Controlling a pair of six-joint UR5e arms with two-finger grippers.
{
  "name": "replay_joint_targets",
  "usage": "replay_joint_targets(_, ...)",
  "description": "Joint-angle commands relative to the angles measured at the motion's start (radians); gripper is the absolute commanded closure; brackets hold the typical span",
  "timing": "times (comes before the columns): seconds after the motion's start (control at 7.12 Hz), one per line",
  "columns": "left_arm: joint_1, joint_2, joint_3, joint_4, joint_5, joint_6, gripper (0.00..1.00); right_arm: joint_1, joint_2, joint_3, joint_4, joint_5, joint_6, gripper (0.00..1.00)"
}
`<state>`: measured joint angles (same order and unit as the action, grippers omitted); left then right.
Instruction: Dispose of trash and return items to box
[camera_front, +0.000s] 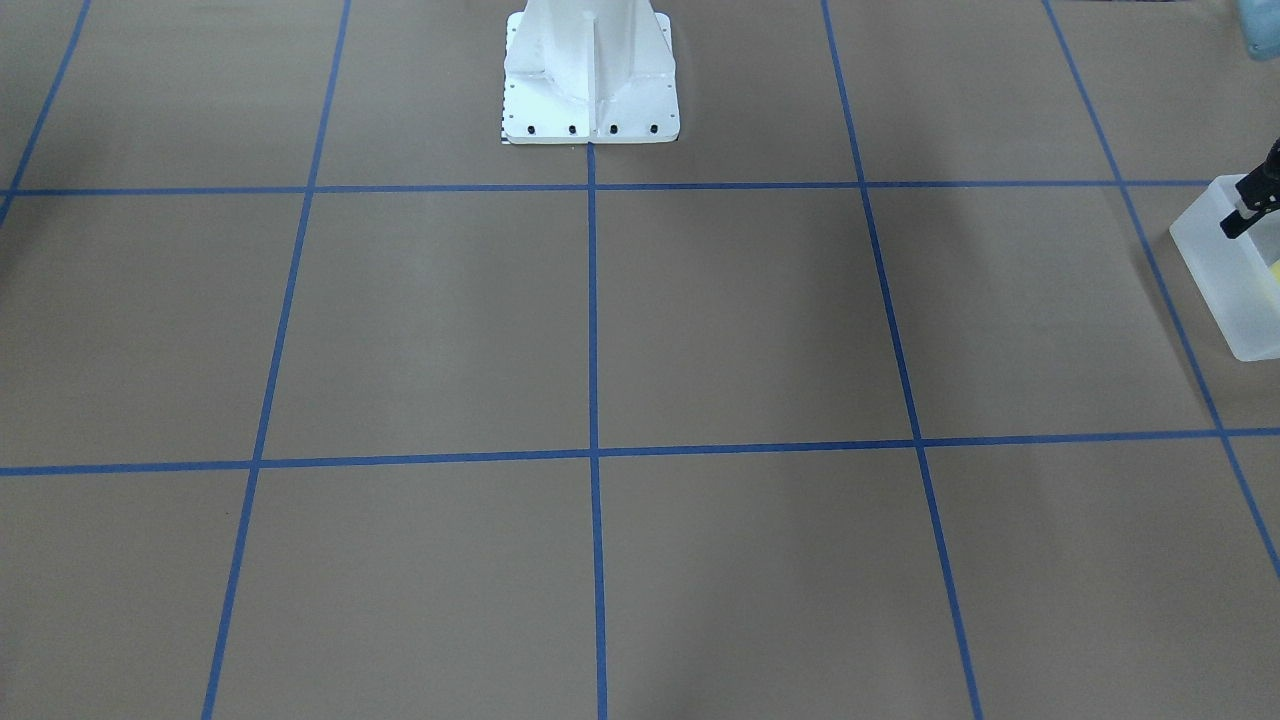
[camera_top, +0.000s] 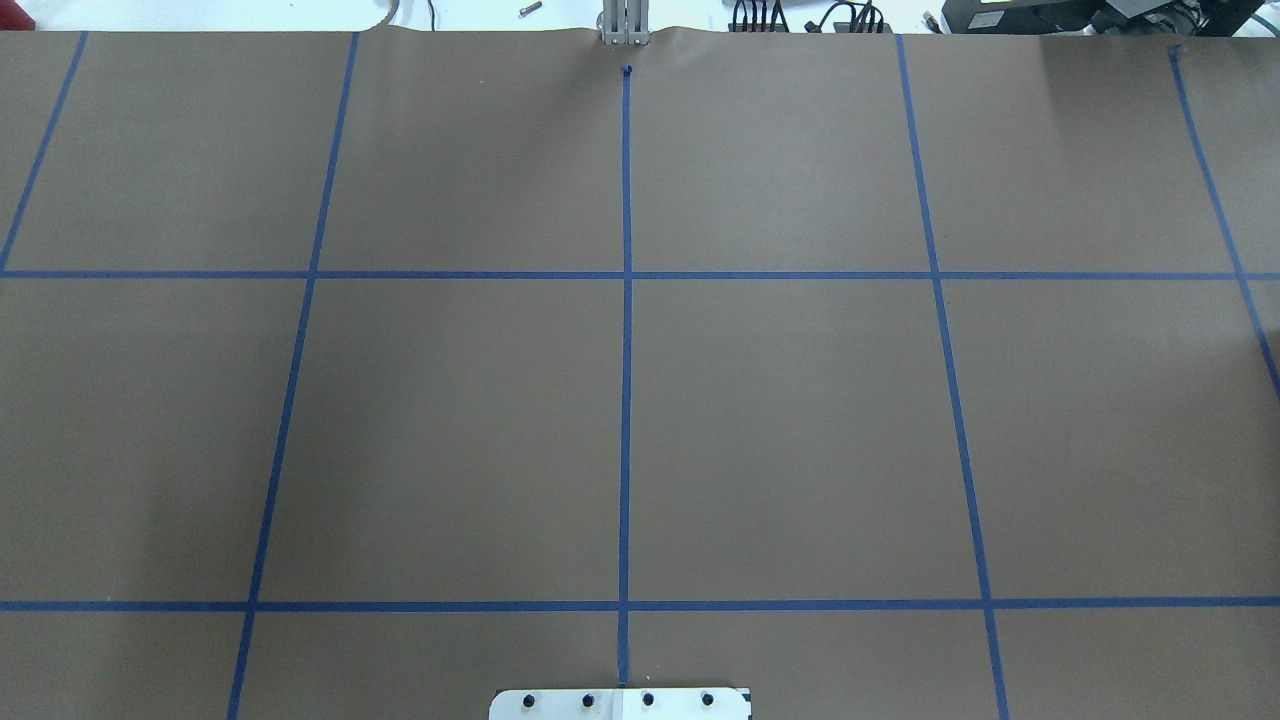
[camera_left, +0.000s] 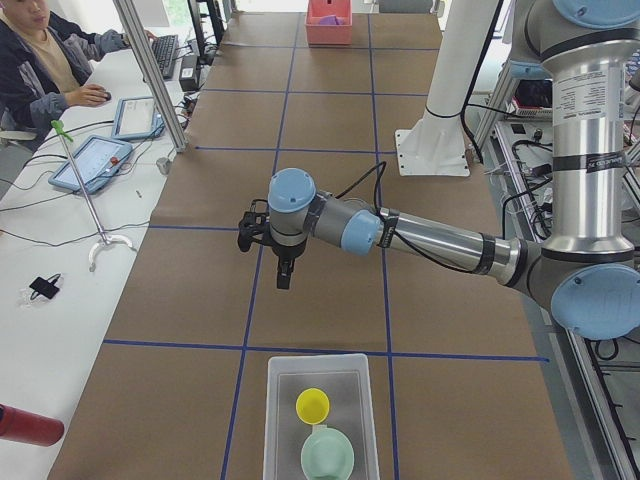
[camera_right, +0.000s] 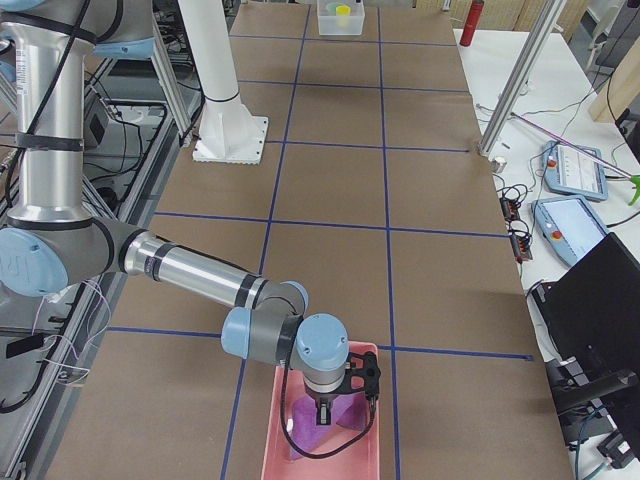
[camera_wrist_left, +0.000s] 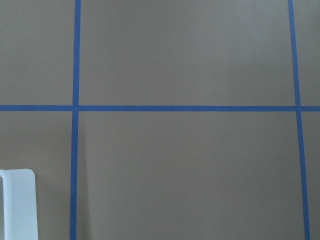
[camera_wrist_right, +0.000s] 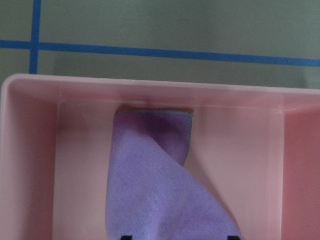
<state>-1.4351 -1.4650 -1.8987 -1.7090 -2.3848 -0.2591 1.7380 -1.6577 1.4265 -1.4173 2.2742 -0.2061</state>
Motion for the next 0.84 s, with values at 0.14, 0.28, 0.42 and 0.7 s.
replay_joint_targets(0.14, -0.013, 0.006, 0.091, 0.006, 0.058, 0.233, 0.02, -0.04, 0.042, 0.075, -0.006, 0.07, 0.135, 0.0)
replay_joint_targets(0.28, -0.028, 0.006, 0.098, 0.012, 0.055, 0.233, 0.02, -0.093, 0.045, 0.192, -0.11, 0.071, 0.228, 0.0)
replay_joint_targets(0.42, -0.033, 0.005, 0.101, 0.064, 0.052, 0.235, 0.02, -0.098, 0.03, 0.266, -0.176, 0.073, 0.232, 0.0)
replay_joint_targets(0.7, -0.064, 0.062, 0.121, 0.075, 0.058, 0.235, 0.02, -0.112, -0.007, 0.304, -0.17, 0.071, 0.228, 0.0)
